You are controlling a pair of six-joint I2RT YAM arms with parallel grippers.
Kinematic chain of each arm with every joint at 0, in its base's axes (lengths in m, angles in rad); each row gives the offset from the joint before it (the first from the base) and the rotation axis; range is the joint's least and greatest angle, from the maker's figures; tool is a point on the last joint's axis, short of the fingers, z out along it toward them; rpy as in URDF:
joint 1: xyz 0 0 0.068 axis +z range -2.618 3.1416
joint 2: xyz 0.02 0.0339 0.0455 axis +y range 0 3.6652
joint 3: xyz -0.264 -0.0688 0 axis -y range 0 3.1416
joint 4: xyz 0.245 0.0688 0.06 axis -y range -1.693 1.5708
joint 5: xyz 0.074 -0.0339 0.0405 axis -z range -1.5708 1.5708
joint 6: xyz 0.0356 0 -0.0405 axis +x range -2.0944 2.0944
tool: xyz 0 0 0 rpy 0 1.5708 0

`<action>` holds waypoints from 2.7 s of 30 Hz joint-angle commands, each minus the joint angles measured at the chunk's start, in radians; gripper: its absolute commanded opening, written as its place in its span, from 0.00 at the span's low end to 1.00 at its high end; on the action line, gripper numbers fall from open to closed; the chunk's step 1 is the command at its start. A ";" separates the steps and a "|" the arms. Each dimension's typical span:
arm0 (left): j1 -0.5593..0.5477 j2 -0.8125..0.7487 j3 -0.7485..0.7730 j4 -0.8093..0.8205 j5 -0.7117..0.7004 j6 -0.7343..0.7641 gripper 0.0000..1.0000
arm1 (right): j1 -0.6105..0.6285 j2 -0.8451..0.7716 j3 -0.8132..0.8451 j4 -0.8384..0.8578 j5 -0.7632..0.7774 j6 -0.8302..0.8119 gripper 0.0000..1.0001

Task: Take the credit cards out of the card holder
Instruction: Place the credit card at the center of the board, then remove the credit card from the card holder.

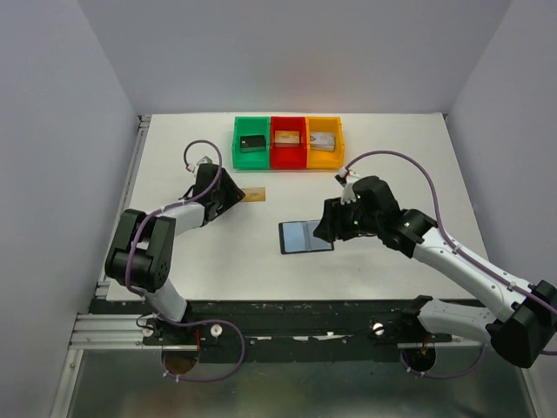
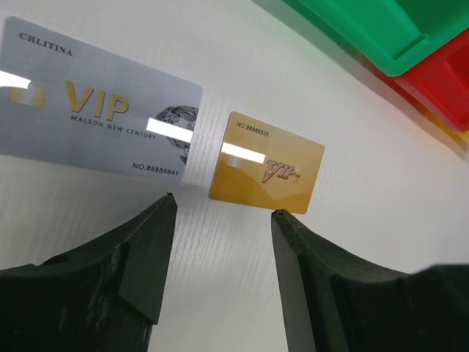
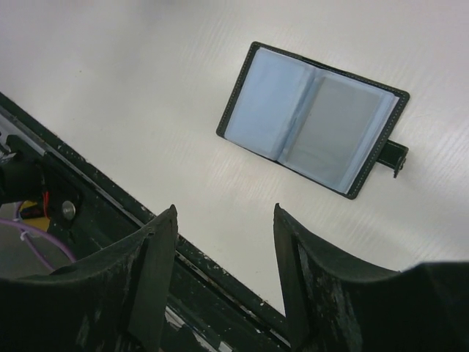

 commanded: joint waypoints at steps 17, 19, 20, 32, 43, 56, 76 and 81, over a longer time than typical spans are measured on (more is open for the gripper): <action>-0.447 -0.358 -0.070 -0.020 -0.073 0.152 0.63 | -0.111 0.277 -0.019 -0.006 0.339 0.031 0.76; -0.450 -0.358 -0.097 0.005 -0.059 0.132 0.61 | -0.115 0.330 0.001 -0.011 0.336 0.033 0.76; -0.452 -0.359 -0.110 0.014 -0.053 0.125 0.61 | -0.117 0.356 0.012 -0.014 0.336 0.033 0.75; -0.461 -0.433 -0.185 0.022 -0.038 0.094 0.60 | -0.158 0.510 0.082 -0.028 0.345 0.037 0.61; -0.461 -0.425 -0.171 0.016 -0.038 0.095 0.60 | -0.163 0.559 0.105 -0.040 0.309 0.019 0.41; -0.464 -0.418 -0.130 -0.125 -0.160 0.042 0.86 | -0.164 0.478 0.070 -0.011 0.234 -0.019 0.00; -0.493 -0.131 0.060 -0.004 0.304 0.154 0.71 | -0.161 0.229 -0.112 0.139 0.017 -0.122 0.00; -0.493 -0.088 0.083 -0.030 0.292 0.161 0.69 | -0.160 0.240 -0.106 0.183 -0.026 -0.124 0.00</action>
